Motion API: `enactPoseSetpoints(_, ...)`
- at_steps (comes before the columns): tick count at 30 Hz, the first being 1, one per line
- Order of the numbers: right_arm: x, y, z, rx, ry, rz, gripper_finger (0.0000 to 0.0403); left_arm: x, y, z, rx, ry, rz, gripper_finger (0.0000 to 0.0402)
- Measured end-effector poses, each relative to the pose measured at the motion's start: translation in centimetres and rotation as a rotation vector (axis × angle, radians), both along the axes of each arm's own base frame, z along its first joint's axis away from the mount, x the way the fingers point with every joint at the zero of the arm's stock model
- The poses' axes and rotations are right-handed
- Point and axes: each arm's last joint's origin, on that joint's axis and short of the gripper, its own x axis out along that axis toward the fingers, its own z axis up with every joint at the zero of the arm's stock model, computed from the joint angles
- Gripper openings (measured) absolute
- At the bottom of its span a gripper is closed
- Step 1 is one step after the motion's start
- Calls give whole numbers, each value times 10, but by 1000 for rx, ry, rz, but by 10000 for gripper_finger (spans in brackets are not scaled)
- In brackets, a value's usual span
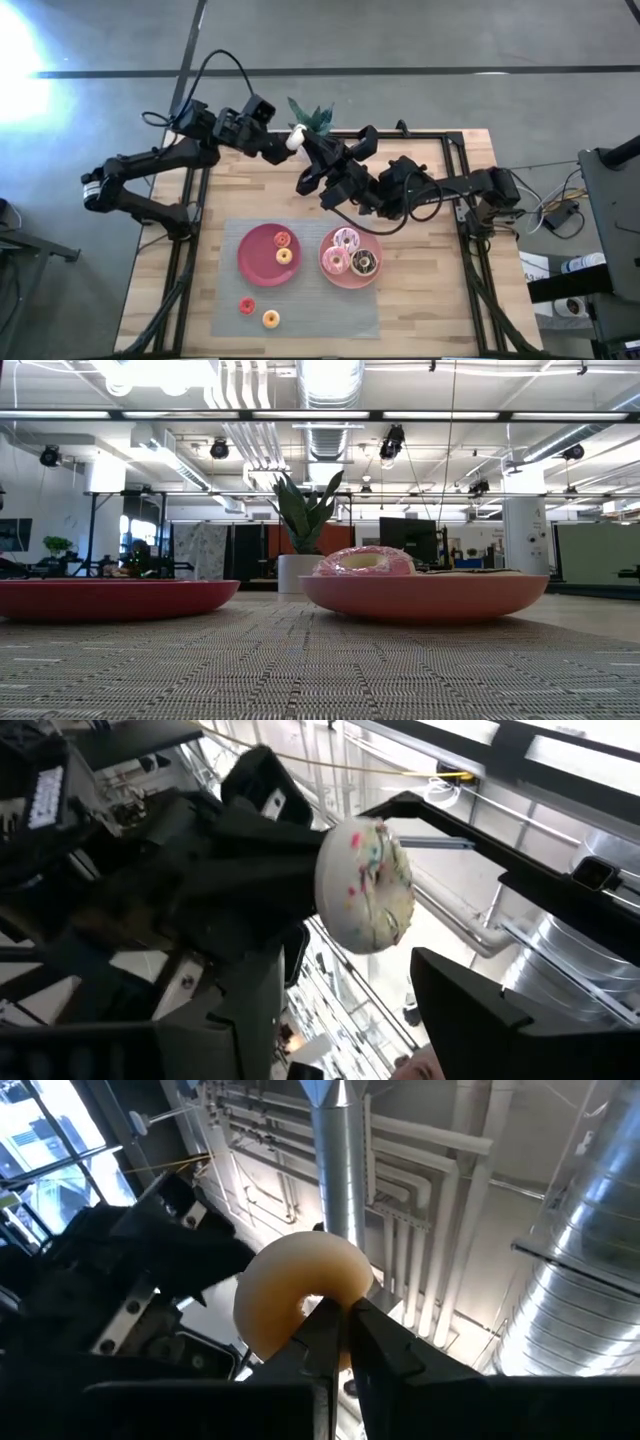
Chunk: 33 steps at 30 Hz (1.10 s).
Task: Pick & Place donuts
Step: Put the small white donut on the dark pink plate
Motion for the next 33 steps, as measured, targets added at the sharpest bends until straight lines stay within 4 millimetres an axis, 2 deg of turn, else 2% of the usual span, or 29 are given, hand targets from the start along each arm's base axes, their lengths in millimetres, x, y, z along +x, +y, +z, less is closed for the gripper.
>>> enactPoseSetpoints(7, 3, -1, -4, 37, 23, 33, 13, 9, 0, -5, -24, 7, 10, 193)
enactPoseSetpoints(24, 4, 0, -9, 53, 41, 14, 13, 5, 2, 4, -7, -61, 54, 190)
enactPoseSetpoints(28, 4, 0, -9, 53, 41, 13, 13, 6, 2, 4, -5, -61, 55, 175)
enactPoseSetpoints(33, 4, 0, -9, 53, 40, 13, 13, 6, 2, 3, 12, -67, 64, 130)
